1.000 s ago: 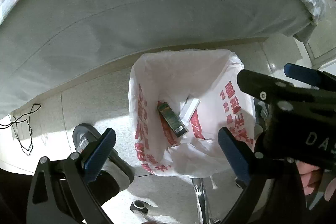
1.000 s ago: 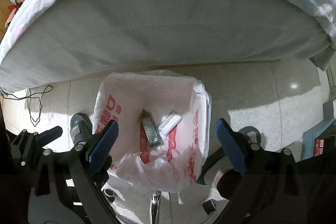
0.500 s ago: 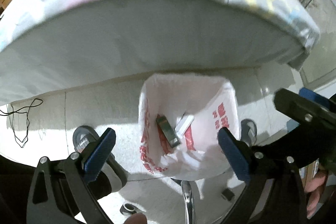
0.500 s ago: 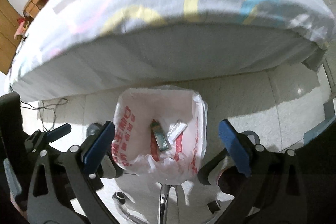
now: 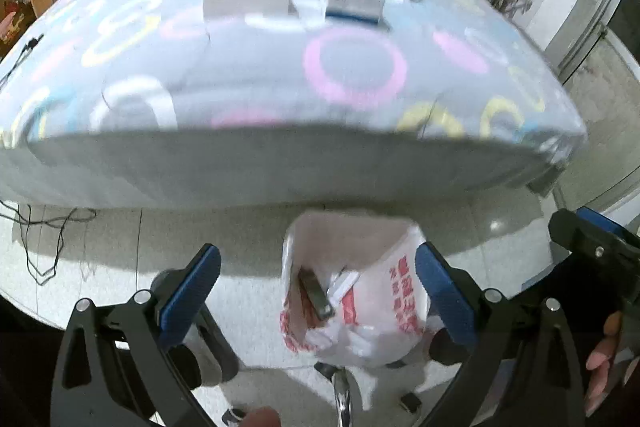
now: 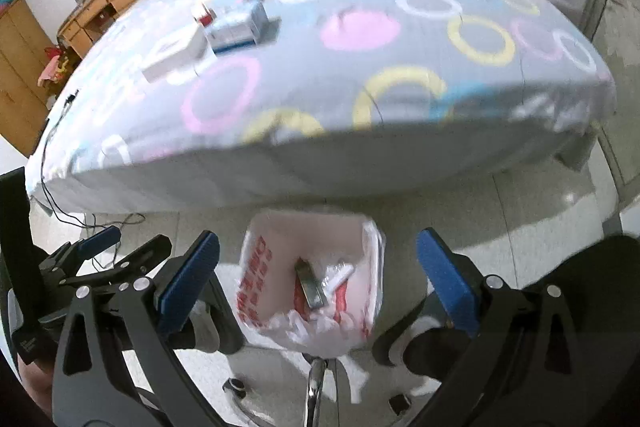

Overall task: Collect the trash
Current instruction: 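Raise both tools back over the bed toward the remaining items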

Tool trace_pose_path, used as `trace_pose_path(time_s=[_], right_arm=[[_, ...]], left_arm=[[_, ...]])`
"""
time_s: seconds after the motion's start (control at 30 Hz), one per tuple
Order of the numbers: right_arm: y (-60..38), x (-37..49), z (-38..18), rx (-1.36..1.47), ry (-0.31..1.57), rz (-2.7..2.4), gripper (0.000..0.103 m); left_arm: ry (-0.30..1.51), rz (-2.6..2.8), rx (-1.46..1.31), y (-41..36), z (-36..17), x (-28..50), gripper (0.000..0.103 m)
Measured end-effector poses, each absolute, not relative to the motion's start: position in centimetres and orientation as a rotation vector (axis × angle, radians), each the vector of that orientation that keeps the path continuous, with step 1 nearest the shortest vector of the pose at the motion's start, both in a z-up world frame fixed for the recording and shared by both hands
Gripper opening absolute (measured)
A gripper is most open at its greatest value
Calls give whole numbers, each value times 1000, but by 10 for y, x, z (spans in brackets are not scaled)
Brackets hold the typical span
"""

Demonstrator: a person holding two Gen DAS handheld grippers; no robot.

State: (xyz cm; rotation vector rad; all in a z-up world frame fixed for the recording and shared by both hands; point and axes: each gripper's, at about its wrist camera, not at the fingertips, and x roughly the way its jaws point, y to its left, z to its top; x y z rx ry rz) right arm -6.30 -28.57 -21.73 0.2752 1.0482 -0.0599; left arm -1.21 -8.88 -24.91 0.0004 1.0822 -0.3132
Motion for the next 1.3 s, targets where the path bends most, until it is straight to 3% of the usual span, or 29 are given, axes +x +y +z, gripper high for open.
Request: trace_pose_path(time_s=[0.73,1.3], right_arm=[[-269,63,-109,191,901,-30,96],[-246,162,-126,160,998,-53,96]], left_arm=[[983,-177,-81,-1,-159,113,95],[1025,-182,-56,6,-179,226,95]])
